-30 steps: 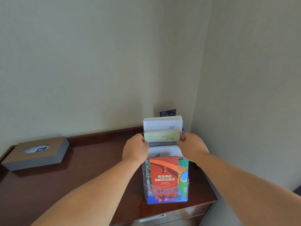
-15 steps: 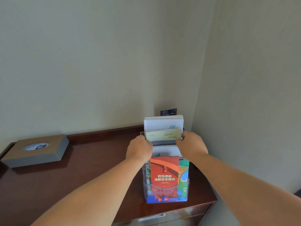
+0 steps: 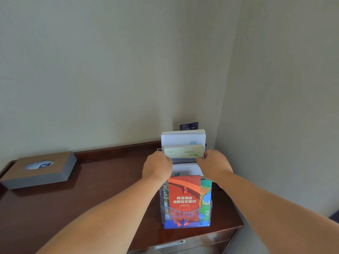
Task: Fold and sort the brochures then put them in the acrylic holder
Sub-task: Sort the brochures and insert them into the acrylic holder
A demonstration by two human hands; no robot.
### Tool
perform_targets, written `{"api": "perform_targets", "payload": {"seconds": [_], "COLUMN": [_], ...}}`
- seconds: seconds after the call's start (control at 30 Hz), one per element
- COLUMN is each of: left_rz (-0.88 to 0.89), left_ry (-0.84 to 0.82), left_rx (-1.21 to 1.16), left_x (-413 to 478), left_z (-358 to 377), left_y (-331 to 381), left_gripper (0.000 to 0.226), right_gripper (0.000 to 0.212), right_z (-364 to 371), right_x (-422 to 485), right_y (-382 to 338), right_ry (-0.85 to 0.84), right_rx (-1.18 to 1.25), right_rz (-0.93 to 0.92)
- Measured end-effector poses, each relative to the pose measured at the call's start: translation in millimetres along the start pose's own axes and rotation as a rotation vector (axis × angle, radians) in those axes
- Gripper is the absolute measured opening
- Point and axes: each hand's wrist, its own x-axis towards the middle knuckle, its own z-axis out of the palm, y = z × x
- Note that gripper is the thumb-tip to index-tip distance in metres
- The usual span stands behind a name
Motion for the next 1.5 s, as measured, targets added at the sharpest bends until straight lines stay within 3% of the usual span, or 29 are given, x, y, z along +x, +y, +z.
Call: {"api": "perform_targets", "payload": {"seconds": [0.23,0.53,0.8,1.1,1.5], "left_rz": [-0.002,-0.034,0.007,-0.053,-0.094], "left_ry": [-0.009,-0.001,-0.021,-0.07,-0.142], "left_rx": [0.036,0.023,-0.009,-0.03,-0.088], "left_x": [-0.8,2.3,0.6,-4.9,-6.7], "left_z": [1.1,-5.5,-2.5,-3.3,-1.9], "left_y": [-1.1,-3.6,-1.1,-6.6,-4.0], "left_gripper": [0.027,0.026,0.03,0.029,0.033], "right_gripper": [0.024,0.007,0.015,0.013,0.027], "right_z": [2.1,0.9,2.0,-2.3,1.3], "right_x": [-0.8,-2.0,-6.6,-7.6,-11.7], "right_y": [0.0,-0.2,-6.4,-5.7,-9.3], "right_ry": [-0.021,-0.024,-0.058,-0.058,-0.095], "right_rx": [-0.002,0.028,-0.01,0.03,0.053], "right_rz": [0.0,0.044,0.054,0.124,0.159]}}
